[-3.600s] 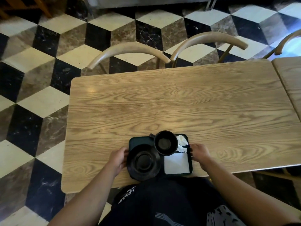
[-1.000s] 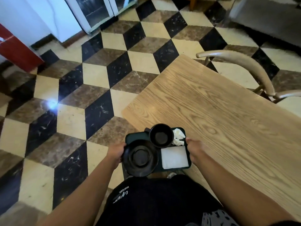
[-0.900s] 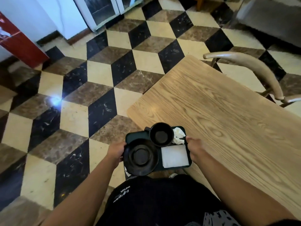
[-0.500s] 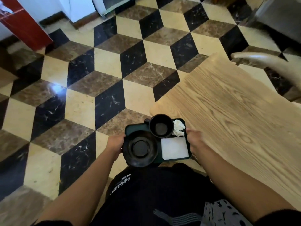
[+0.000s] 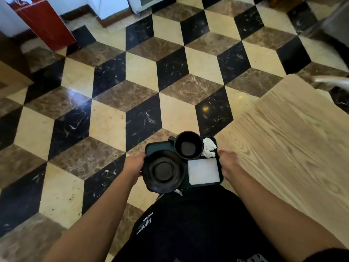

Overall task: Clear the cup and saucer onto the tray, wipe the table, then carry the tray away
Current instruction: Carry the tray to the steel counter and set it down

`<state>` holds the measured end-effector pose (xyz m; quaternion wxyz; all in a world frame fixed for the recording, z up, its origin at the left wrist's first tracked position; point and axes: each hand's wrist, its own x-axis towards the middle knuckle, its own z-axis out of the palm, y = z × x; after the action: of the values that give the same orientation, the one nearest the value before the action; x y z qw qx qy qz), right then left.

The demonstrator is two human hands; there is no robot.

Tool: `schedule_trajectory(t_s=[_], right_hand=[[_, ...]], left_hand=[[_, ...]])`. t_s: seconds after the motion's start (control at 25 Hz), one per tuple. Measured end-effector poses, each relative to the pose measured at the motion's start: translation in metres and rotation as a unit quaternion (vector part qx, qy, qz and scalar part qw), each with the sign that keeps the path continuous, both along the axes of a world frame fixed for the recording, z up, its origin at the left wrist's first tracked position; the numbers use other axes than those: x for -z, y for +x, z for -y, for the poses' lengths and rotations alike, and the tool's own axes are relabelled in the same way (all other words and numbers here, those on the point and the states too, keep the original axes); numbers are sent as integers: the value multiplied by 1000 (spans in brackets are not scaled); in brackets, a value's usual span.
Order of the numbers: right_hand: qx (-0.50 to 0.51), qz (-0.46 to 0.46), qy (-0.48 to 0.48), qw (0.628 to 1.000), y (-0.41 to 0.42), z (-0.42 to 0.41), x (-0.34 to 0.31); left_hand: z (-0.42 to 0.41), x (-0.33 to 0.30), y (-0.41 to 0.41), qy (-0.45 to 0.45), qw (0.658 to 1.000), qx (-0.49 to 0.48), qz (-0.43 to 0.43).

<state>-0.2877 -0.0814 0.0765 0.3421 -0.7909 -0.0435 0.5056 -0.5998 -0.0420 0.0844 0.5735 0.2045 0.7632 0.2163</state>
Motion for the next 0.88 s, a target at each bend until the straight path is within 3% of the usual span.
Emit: schedule_trajectory(t_s=[0.36, 0.88], right_hand=[[-24, -17, -11, 1000, -39, -98, 11], [38, -49, 9, 998, -18, -279, -9]], left_hand=[[-90, 4, -36, -7, 999, -42, -22], [-305, -9, -8, 19, 997, 8, -70]])
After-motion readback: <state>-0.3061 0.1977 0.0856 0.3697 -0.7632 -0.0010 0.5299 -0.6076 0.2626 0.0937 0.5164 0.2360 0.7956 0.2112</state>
